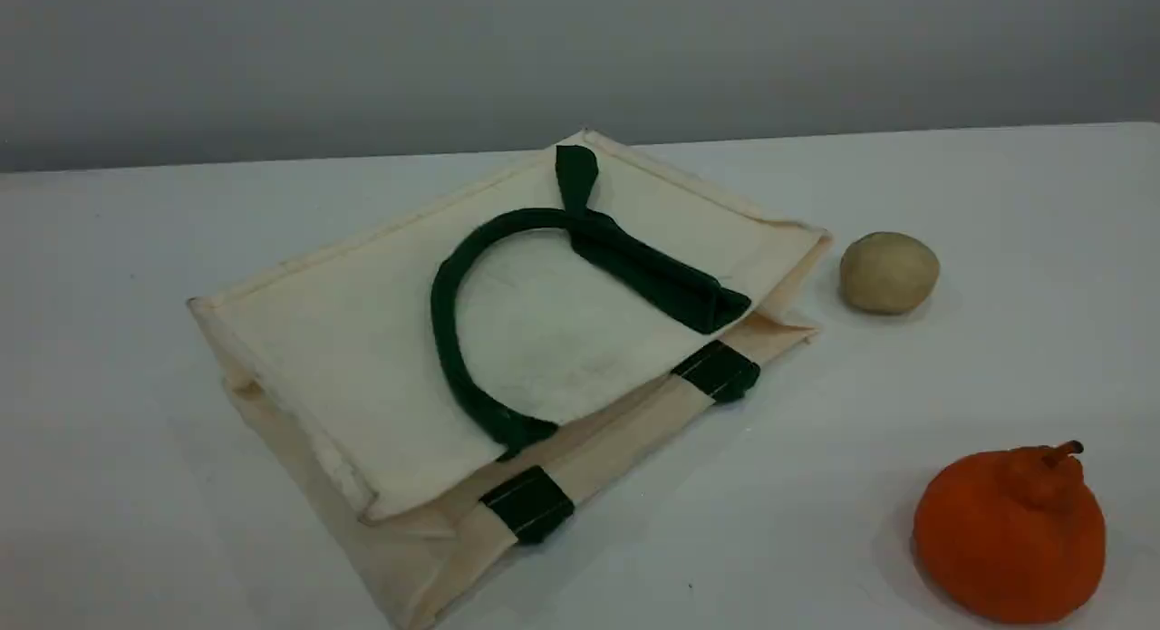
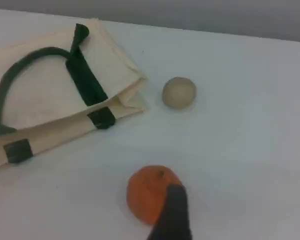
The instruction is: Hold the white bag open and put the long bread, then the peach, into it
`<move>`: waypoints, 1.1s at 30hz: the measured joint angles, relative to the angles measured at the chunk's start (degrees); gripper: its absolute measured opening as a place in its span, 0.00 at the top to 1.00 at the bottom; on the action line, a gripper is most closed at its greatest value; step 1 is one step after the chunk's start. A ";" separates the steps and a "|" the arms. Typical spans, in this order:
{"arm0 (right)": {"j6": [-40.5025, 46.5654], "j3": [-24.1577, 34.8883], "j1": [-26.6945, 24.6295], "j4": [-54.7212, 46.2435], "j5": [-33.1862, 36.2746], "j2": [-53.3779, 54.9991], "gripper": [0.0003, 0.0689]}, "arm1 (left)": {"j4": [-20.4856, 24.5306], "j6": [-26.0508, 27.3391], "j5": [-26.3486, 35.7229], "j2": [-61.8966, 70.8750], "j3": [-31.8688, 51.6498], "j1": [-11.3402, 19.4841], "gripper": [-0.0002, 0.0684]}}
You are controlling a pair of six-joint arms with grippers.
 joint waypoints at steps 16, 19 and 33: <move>0.00 0.00 -9.08 0.16 0.00 -0.79 0.14 | -0.07 0.05 0.01 -9.78 0.00 9.58 0.23; 0.00 0.00 -9.35 0.16 0.00 -2.44 0.14 | -0.07 0.05 0.06 -10.99 0.00 9.58 0.23; 0.00 0.00 -8.58 0.62 0.08 -2.62 0.14 | -0.02 0.10 0.01 -12.44 0.00 9.53 0.23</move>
